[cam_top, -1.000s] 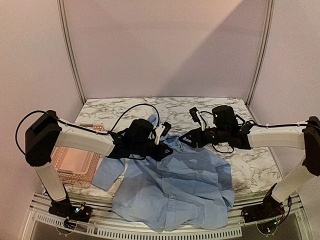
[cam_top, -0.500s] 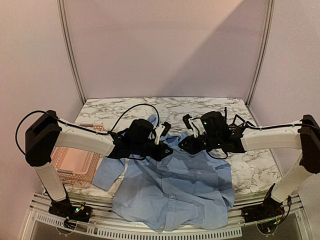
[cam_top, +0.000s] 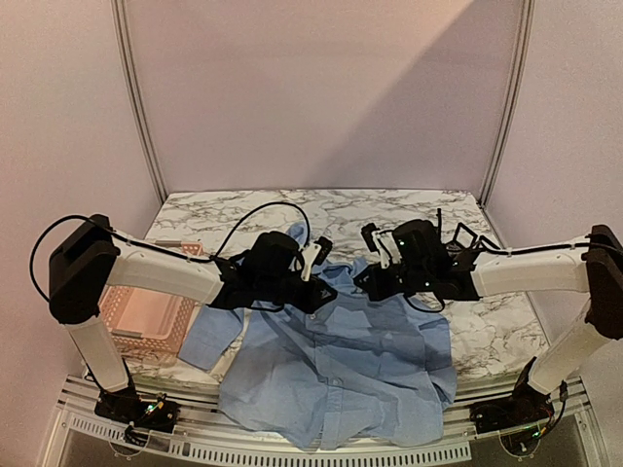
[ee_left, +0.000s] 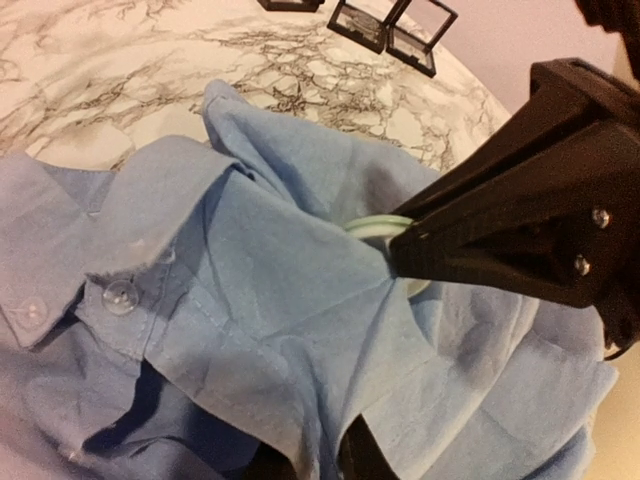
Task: Remove the brooch from the garment
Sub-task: Pass from the left arm to the right, then pass from the right arm to the left
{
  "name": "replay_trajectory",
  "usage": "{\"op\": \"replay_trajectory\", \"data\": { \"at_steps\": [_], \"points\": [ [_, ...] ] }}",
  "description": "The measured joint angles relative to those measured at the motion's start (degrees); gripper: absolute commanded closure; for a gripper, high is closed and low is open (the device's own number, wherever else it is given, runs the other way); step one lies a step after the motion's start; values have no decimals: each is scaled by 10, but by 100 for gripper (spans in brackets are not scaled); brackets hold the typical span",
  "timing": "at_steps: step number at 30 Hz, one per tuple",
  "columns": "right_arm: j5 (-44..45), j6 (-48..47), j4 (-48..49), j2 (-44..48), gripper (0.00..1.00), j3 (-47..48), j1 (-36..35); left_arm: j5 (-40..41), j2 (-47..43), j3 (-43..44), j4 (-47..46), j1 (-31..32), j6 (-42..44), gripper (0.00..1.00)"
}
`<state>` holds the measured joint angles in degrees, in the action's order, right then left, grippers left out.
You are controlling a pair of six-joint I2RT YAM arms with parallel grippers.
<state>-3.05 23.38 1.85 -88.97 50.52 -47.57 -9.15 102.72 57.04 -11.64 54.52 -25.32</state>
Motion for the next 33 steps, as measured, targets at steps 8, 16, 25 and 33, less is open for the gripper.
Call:
{"op": "replay_trajectory", "data": {
  "at_steps": [8,16,25,33],
  "points": [
    [-11,17,62,49,100,-65,0,11,-25,6,26,3,15,25],
    [-30,23,136,90,100,-114,5,-8,-57,59,25,-3,66,11],
    [-111,37,229,107,100,-167,38,-124,-3,76,-13,-26,64,9],
    [-197,49,283,107,100,-180,61,-174,4,57,-52,-43,37,20]
  ]
}}
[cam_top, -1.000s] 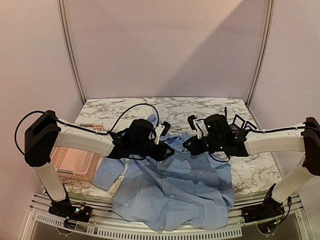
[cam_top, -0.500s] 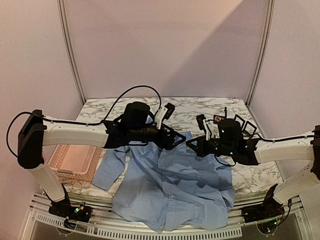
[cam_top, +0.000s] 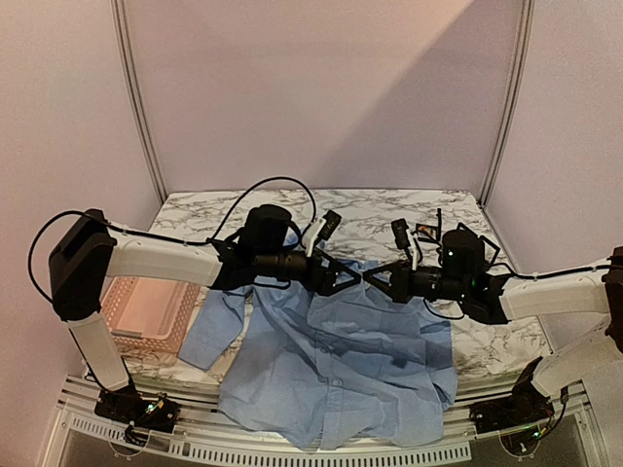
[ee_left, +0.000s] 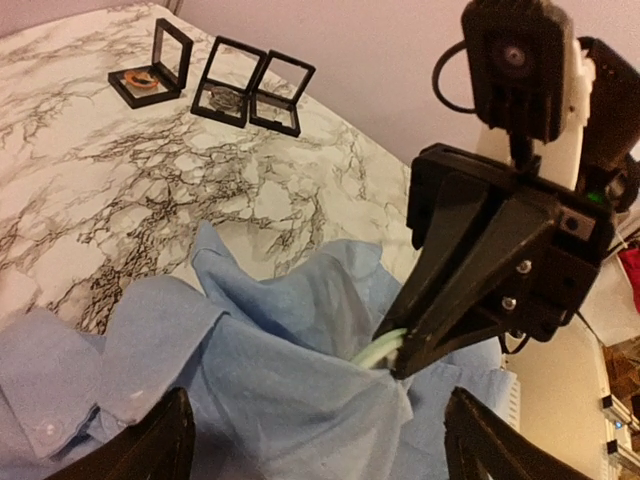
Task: Remove the brooch from the garment
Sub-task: Pass from the right arm to the left, then open the brooch with the crumpled clothing.
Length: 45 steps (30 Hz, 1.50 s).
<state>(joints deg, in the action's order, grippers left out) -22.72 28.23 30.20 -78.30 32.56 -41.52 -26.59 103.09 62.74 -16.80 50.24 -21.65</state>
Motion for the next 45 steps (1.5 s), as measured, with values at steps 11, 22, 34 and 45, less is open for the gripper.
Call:
{"op": "replay_trajectory", "data": {
  "at_steps": [11,22,34,45],
  "points": [
    [-76,8,31,-20,100,0,16,-67,32,0,-26,-4,-29,66],
    [-120,11,43,-37,98,0,27,-101,33,-22,-62,-4,-52,97],
    [-153,30,66,-40,68,0,37,-120,33,-39,-90,-9,-69,100],
    [-161,60,101,-63,63,-23,37,-115,32,-52,-103,-9,-75,100]
  ]
}}
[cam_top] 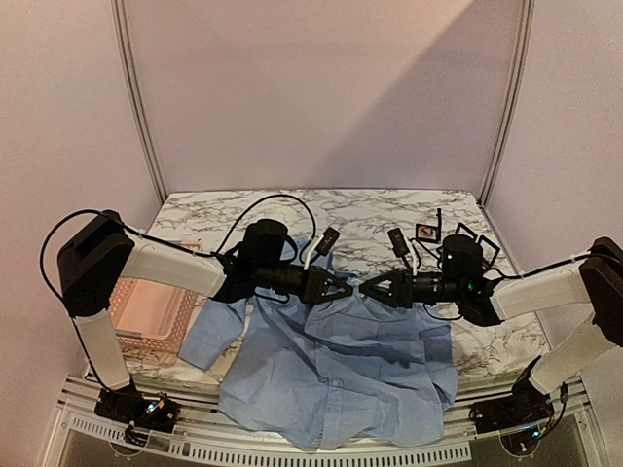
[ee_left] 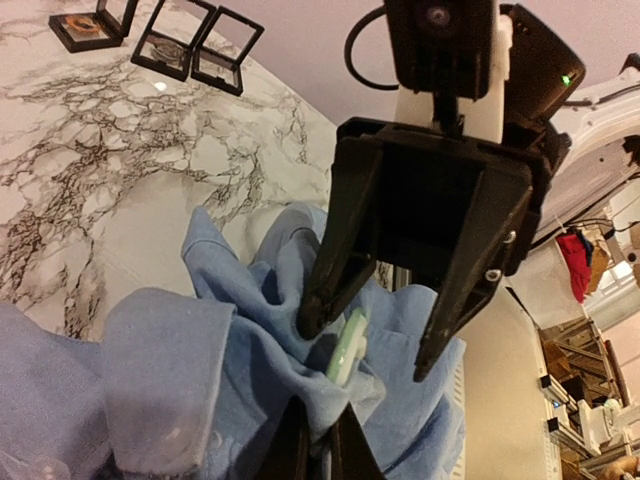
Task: Remove the brooch from the garment
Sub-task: Open the brooch with the crumpled clothing.
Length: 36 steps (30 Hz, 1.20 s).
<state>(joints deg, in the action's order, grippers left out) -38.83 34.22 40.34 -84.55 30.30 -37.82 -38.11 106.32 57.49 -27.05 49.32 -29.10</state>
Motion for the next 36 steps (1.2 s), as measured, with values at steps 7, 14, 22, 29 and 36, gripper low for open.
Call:
{"op": "replay_trajectory", "data": {
  "at_steps": [7,14,22,29,36],
  "points": [
    [-3,5,1,-12,74,-1,0,3,-10,-3,-2,0,-2,100],
    [-3,13,14,-19,80,-1,0,7,-15,-3,-3,0,-3,100],
    [-8,19,31,-31,83,-1,0,12,-15,-5,-2,0,-3,100],
    [-14,29,42,-40,88,0,0,13,-15,-7,-1,0,-3,100],
    [-22,33,36,-59,94,15,0,16,-16,-8,10,0,3,100]
  ]
}}
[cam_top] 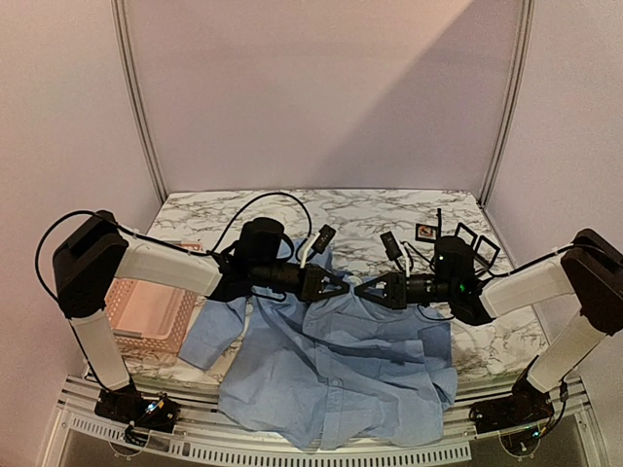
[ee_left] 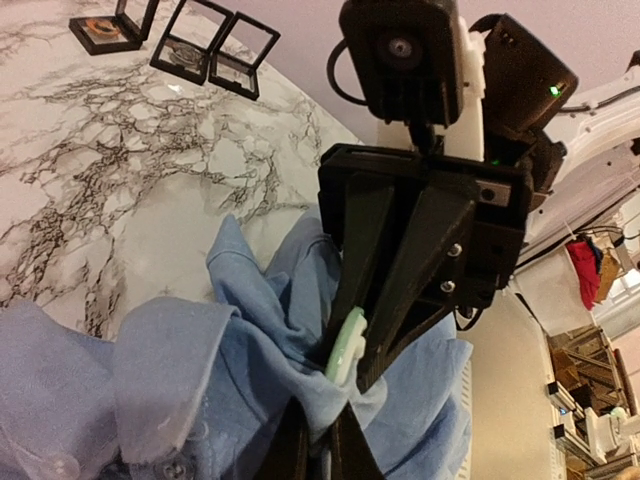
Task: Remove the brooch from the garment
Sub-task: Open the brooch with the crumpled clothing.
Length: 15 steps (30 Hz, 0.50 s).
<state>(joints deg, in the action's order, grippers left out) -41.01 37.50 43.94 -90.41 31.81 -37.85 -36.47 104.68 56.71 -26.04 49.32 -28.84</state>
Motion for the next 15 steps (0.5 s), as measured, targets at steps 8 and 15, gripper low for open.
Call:
{"op": "replay_trajectory", "data": {
  "at_steps": [8,15],
  "points": [
    [-14,25,26,-26,100,2,0,2,0,-2,12,-1,1,100],
    [-17,62,13,-46,100,23,0,16,-2,-3,28,-2,7,100]
  ]
}}
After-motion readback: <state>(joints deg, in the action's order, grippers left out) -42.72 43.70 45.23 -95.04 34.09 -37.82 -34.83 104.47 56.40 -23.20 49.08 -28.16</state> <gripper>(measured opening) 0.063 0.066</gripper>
